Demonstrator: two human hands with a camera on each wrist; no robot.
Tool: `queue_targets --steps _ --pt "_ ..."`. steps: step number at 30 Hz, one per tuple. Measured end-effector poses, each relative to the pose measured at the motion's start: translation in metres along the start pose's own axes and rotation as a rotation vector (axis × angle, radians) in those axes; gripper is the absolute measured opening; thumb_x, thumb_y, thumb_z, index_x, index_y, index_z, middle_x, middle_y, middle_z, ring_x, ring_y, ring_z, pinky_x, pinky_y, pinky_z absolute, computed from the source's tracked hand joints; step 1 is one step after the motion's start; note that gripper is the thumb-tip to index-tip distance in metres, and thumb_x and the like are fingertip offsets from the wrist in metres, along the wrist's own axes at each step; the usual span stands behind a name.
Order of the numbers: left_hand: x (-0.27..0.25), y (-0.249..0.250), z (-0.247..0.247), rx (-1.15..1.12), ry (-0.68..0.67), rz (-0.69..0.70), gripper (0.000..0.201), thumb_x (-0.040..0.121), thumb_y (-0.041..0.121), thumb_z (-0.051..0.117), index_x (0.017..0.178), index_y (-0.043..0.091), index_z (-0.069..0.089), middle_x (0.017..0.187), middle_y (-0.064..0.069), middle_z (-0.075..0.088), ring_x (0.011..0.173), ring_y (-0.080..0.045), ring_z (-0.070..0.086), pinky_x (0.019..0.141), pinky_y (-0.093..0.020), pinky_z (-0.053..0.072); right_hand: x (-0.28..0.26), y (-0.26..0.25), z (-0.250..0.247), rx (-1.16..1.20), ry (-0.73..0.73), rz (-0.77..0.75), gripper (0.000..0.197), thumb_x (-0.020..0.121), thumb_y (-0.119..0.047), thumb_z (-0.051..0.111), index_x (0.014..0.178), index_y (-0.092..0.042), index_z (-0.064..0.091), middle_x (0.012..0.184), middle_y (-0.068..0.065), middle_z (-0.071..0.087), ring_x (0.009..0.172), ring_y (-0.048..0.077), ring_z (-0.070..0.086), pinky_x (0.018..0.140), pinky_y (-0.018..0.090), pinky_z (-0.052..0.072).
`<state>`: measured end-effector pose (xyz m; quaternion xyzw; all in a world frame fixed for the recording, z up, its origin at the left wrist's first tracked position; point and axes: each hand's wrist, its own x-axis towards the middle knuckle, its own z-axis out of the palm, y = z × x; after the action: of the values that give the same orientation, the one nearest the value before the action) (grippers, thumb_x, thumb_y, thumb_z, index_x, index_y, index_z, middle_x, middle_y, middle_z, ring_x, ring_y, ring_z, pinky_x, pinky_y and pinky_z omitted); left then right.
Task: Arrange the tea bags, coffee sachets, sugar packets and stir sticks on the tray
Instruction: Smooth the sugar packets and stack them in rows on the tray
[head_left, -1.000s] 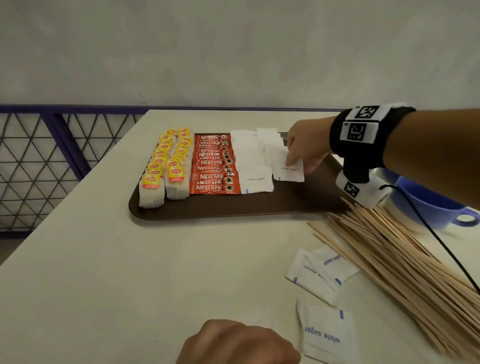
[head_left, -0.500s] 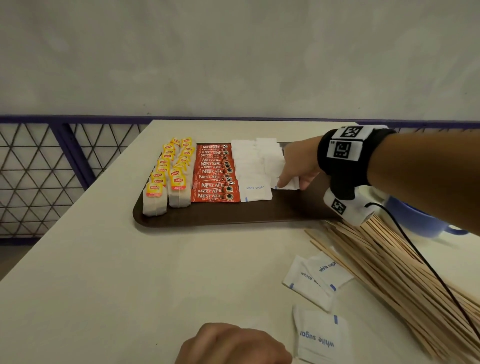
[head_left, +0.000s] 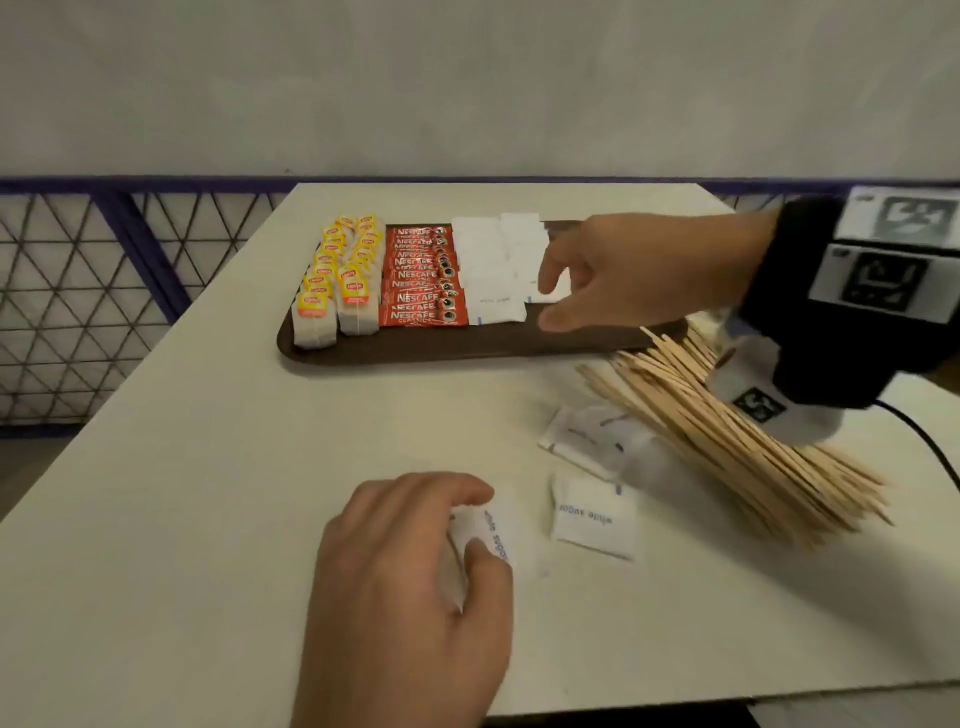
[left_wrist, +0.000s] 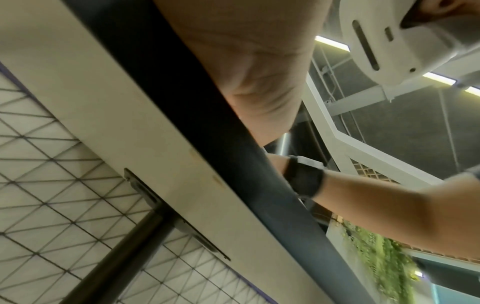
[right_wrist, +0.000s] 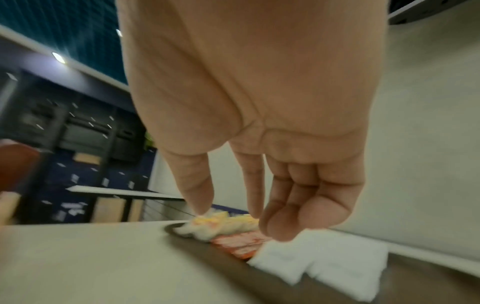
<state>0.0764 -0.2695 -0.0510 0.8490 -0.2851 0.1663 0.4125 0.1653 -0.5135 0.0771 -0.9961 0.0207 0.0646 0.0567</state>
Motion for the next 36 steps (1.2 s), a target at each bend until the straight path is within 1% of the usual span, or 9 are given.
queue_targets --steps 3,6,10,16,21,24,29,33,36 --pt "-0.003 -0.007 -0.009 0.014 0.051 -0.198 0.025 0.082 0.021 0.060 0.104 0.031 0.067 0.098 0.037 0.054 0.098 -0.003 0.053 0.083 -0.019 0.034 -0.094 -0.016 0.025 -0.032 -0.206 -0.130 0.050 0.090 -0.067 0.051 0.133 -0.043 0.053 0.095 -0.025 0.051 0.084 0.000 0.056 0.068 0.013 0.042" --pt "-0.003 -0.002 -0.016 0.032 -0.011 -0.295 0.024 0.087 0.033 0.065 0.111 0.033 0.066 0.103 0.028 0.058 0.107 -0.009 0.053 0.090 -0.028 0.037 -0.154 -0.013 0.064 -0.047 -0.273 -0.175 0.062 0.084 -0.081 0.039 0.140 -0.055 0.037 0.110 -0.022 0.048 0.090 0.003 0.055 0.081 0.022 0.052" --pt "-0.007 0.006 -0.006 0.395 -0.235 -0.174 0.059 0.081 0.073 0.044 0.126 0.038 0.059 0.123 0.018 0.053 0.118 -0.012 0.042 0.098 -0.036 0.035 -0.184 -0.010 0.112 -0.004 -0.021 -0.197 0.064 0.089 -0.079 0.034 0.139 -0.042 0.043 0.104 -0.012 0.041 0.086 0.005 0.049 0.080 0.031 0.052" --pt "-0.002 0.006 -0.004 0.477 -0.280 -0.196 0.064 0.072 0.083 0.051 0.117 0.038 0.058 0.118 0.016 0.048 0.118 -0.013 0.041 0.095 -0.036 0.033 -0.183 -0.018 0.147 0.220 0.368 -0.206 0.044 0.094 -0.067 0.044 0.107 -0.031 0.066 0.106 -0.008 0.046 0.098 0.012 0.045 0.086 0.034 0.047" --pt "-0.002 0.012 -0.005 0.227 -0.284 -0.222 0.047 0.071 0.061 0.075 0.101 0.038 0.048 0.100 0.020 0.054 0.099 -0.007 0.051 0.083 -0.033 0.042 -0.158 -0.021 0.146 0.280 0.343 -0.055 0.042 0.090 -0.051 0.058 0.128 -0.035 0.056 0.119 -0.011 0.053 0.105 0.013 0.039 0.100 0.045 0.043" --pt "-0.003 0.016 -0.007 0.053 -0.246 -0.243 0.039 0.079 0.036 0.082 0.105 0.037 0.054 0.094 0.020 0.060 0.090 0.004 0.058 0.072 -0.018 0.045 -0.157 -0.017 0.152 0.457 0.365 -0.102 0.042 0.085 -0.039 0.066 0.125 -0.037 0.057 0.106 -0.017 0.056 0.099 0.011 0.050 0.092 0.040 0.047" --pt "0.002 0.020 0.001 -0.216 -0.151 -0.265 0.032 0.085 0.015 0.078 0.101 0.036 0.060 0.098 0.011 0.071 0.083 -0.018 0.070 0.080 -0.038 0.058 -0.165 -0.009 0.153 0.823 0.337 -0.114 0.045 0.083 -0.009 0.073 0.122 -0.030 0.065 0.086 -0.013 0.054 0.077 0.006 0.052 0.074 0.022 0.043" --pt "0.003 0.031 0.014 -0.480 -0.114 -0.271 0.035 0.086 0.002 0.075 0.104 0.028 0.060 0.094 0.006 0.074 0.077 -0.024 0.074 0.064 -0.026 0.058 -0.178 -0.009 0.157 1.282 0.374 -0.201 0.026 0.086 0.000 0.072 0.105 -0.018 0.074 0.079 0.000 0.050 0.074 0.016 0.049 0.072 0.027 0.043" --pt "0.003 0.034 0.020 -0.569 -0.138 -0.243 0.036 0.084 -0.001 0.077 0.107 0.023 0.063 0.087 -0.004 0.075 0.074 -0.030 0.070 0.059 -0.029 0.057 -0.179 -0.009 0.156 1.563 0.381 -0.179 0.015 0.083 -0.004 0.072 0.091 -0.016 0.072 0.084 0.007 0.055 0.074 0.018 0.052 0.069 0.030 0.045"
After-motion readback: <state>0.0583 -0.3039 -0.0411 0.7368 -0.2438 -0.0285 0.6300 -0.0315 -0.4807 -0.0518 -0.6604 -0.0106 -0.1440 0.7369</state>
